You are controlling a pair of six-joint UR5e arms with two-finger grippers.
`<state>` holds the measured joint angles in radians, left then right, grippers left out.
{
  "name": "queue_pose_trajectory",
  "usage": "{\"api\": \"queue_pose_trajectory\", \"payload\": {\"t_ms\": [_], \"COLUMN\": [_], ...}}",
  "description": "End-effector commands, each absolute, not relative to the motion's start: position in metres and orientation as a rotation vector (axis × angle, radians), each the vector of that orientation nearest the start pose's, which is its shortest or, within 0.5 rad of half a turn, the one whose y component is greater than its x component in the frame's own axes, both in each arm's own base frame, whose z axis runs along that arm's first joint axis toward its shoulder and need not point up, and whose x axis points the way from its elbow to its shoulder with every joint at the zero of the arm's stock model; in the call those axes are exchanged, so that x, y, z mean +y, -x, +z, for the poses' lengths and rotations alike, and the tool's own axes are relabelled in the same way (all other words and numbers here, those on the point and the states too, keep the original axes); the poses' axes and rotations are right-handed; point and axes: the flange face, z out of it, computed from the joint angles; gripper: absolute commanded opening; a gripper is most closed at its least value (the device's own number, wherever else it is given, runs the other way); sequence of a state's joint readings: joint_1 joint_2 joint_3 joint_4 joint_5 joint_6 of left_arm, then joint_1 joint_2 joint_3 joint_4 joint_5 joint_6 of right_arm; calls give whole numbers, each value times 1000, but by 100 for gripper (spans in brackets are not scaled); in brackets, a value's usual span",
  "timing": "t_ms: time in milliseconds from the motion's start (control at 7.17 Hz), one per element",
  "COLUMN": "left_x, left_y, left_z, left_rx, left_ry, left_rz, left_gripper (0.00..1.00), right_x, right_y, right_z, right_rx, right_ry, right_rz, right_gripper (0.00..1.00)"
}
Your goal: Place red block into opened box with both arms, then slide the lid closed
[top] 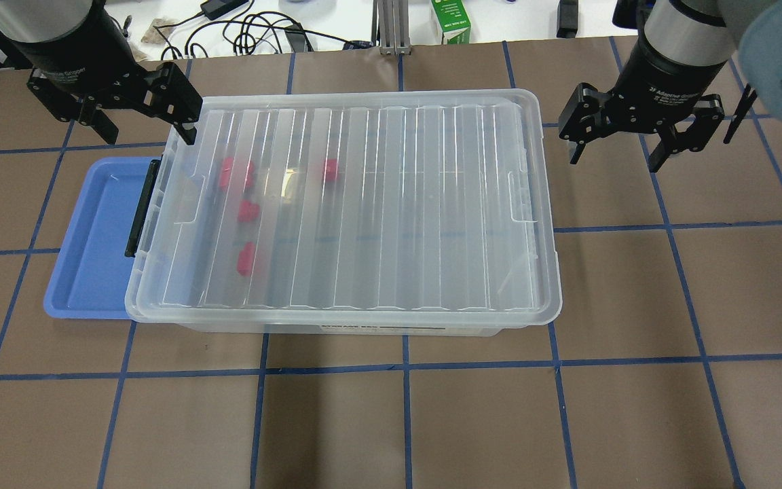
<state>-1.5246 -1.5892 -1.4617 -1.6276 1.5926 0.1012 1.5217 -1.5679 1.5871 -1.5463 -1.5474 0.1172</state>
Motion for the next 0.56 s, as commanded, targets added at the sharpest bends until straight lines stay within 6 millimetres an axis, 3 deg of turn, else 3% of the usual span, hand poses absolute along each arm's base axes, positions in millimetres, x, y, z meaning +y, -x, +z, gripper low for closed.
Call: {"api": "queue_pose_trajectory", "payload": {"t_ms": [0, 418], "left_x": [-507, -507], "left_y": [107, 108], "left_z": [527, 527], "left_rx": [3114, 3114], "left_ry": [-83, -85], "left_rz": [-52, -52], "left_gripper": [100, 100], "right_x": [-489, -489], "right_y": [-112, -110], "right_z": [478, 479], "right_rx": [3110, 3117], "right_ry": [-262, -264], "right_rz": [99, 99], "right_gripper": [100, 100]}}
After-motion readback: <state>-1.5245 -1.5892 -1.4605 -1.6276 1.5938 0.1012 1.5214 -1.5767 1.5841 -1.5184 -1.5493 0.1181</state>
